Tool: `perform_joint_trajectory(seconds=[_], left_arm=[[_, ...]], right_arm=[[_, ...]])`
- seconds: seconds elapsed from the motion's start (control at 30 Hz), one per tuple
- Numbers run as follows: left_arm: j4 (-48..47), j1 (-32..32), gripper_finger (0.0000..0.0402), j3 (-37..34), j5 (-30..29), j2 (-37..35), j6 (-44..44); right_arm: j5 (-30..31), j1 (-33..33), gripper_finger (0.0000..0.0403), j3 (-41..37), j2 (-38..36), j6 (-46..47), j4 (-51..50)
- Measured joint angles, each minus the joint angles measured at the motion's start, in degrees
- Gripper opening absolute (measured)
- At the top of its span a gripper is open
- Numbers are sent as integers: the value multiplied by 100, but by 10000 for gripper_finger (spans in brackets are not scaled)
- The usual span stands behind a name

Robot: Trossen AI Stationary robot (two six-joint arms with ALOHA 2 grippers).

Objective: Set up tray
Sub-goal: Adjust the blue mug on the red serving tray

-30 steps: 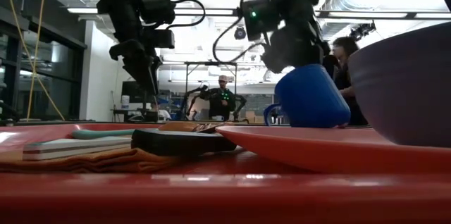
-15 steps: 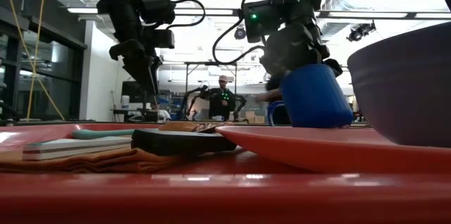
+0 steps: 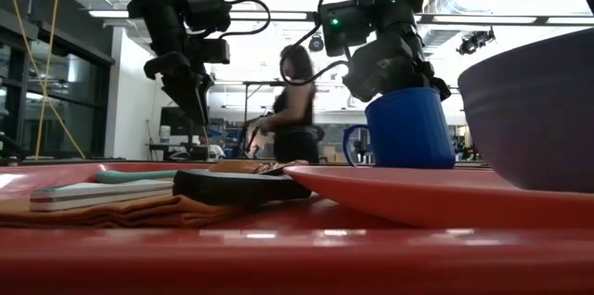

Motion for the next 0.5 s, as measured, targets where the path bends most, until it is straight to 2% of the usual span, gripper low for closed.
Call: perform_joint_trajectory(seconds=[0.5], left_arm=[[9, 0, 156, 0, 0, 0, -2]], right_arm=[[830, 382, 1, 4, -391, 606, -428]])
